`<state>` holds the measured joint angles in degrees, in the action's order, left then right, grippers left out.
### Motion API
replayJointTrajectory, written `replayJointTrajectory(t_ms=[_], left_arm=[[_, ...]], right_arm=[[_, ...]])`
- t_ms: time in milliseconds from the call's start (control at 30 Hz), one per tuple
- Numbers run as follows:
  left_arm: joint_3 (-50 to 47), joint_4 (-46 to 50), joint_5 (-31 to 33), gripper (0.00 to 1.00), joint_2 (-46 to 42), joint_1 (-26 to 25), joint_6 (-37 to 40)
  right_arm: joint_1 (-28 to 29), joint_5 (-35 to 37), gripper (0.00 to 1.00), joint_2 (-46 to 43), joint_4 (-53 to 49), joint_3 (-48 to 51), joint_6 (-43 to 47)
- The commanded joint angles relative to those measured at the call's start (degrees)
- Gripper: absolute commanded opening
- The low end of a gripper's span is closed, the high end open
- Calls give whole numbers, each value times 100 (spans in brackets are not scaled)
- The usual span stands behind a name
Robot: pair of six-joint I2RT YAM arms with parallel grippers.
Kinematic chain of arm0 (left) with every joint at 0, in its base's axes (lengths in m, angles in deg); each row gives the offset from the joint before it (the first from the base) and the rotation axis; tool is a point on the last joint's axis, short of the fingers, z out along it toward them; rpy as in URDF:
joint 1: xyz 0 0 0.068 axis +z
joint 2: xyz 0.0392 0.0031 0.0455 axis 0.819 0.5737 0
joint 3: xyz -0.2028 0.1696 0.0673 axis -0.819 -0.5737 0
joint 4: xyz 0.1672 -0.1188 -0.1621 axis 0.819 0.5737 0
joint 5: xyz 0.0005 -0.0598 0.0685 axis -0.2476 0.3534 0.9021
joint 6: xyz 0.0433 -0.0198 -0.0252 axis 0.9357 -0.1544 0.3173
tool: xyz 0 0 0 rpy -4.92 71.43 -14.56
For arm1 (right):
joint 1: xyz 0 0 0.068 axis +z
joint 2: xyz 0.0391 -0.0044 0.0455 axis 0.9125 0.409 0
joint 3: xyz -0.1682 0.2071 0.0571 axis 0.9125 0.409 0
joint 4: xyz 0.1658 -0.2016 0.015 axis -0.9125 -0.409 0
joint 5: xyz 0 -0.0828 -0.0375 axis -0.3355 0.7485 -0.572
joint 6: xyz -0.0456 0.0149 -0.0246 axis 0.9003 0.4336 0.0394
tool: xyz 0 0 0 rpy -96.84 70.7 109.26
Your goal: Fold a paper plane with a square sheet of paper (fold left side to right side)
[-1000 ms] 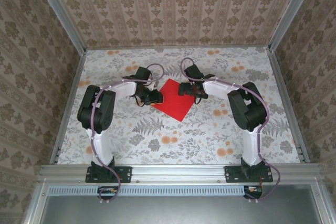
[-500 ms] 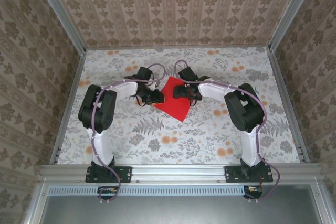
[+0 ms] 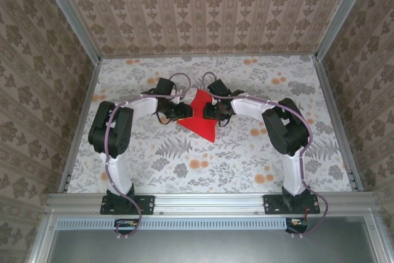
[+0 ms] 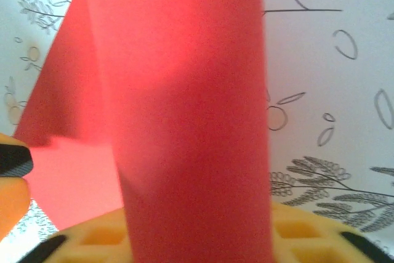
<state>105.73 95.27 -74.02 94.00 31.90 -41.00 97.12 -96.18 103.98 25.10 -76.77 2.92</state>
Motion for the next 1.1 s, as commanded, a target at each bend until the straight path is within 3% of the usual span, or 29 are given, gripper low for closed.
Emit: replayJointTrajectory(t_ms=[0, 100, 233, 433, 633, 767, 933, 1000, 1067], left_arm=[[-288, -453, -337, 41, -719, 321, -46], [-600, -753, -463, 44, -1200, 596, 19], [-981, -1341, -947, 54, -1819, 895, 87], [-1281, -2470, -1868, 77, -2582, 1044, 21], [-1071, -3184, -2836, 87, -2938, 1018, -93], [-775, -3176, -3283, 88, -2917, 889, -45], [-589, -3190, -3592, 84, -2814, 645, -97], [-561, -3186, -3611, 75, -2792, 580, -117], [-565, -3185, -3577, 57, -2785, 560, -155]], right_arm=[[-96, -565, 26, -454, 304, 202, 74], [-230, -1005, 19, -797, 648, 440, 212], [-419, -1747, 18, -1525, 975, 761, 739], [-799, -2799, 18, -2654, 383, 786, 1685], [-927, -3898, 20, -3295, -190, 456, 2138], [-916, -4485, 20, -3358, -204, 266, 2040], [-893, -4555, 20, -3354, -95, 223, 1950], [-901, -4393, 21, -3334, -138, 210, 1954], [-911, -4083, 23, -3323, -270, 192, 2004]])
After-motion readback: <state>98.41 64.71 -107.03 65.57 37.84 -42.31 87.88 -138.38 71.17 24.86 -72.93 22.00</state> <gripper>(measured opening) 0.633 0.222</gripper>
